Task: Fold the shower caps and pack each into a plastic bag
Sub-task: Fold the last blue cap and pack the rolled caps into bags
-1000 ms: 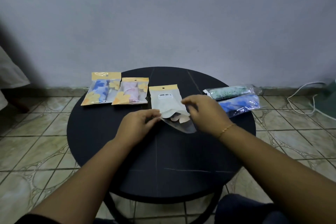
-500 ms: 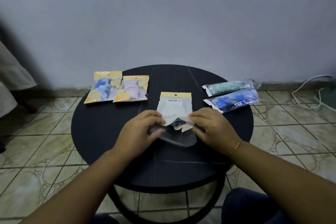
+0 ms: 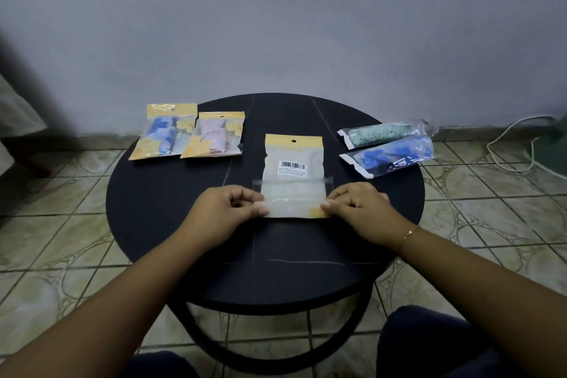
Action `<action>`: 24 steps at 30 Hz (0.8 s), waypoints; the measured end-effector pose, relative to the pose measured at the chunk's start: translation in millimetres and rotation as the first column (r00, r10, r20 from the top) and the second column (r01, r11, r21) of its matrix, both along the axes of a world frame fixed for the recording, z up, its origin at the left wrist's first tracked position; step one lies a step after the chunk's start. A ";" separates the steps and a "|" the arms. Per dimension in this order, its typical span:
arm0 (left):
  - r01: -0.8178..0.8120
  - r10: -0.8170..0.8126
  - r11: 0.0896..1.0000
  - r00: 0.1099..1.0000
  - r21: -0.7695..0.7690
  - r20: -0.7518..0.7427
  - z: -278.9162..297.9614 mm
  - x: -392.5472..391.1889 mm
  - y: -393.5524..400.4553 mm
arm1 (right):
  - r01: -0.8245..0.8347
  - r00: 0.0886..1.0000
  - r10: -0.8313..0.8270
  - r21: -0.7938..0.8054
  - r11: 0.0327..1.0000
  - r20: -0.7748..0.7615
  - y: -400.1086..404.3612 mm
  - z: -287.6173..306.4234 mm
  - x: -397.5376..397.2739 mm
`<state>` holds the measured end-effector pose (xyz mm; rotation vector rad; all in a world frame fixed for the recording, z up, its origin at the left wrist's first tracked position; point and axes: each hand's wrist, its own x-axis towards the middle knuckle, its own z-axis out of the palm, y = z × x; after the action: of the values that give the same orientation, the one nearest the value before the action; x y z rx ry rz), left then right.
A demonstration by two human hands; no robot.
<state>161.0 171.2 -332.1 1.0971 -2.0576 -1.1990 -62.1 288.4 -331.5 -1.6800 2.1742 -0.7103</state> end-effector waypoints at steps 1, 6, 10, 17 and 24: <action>-0.028 0.028 0.999 1.000 0.017 0.001 1.5 -2.1 0.0 | 0.040 0.999 -0.040 0.010 0.999 0.031 -1.8 0.6 1.7; -0.140 0.138 0.990 0.987 0.009 0.087 6.2 -12.5 -2.3 | 0.157 0.987 -0.160 0.093 0.983 0.027 -5.5 2.9 12.1; -0.165 0.162 0.986 0.968 0.003 0.190 6.0 -19.5 -5.0 | 0.191 0.981 -0.194 0.133 0.973 0.012 -6.4 6.0 16.2; -0.222 0.243 0.970 0.917 -0.099 0.316 3.7 -28.6 -7.4 | 0.339 0.939 -0.337 0.026 0.940 -0.067 -10.1 0.9 31.8; -0.200 0.263 0.956 0.910 -0.215 0.320 5.6 -36.8 -2.3 | 0.247 0.932 -0.256 -0.069 0.967 -0.255 -9.9 -6.0 31.5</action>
<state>124.1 168.9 -326.5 1.5001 -2.1584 -0.7274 -30.6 278.5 -337.5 -1.6070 2.6117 -0.6223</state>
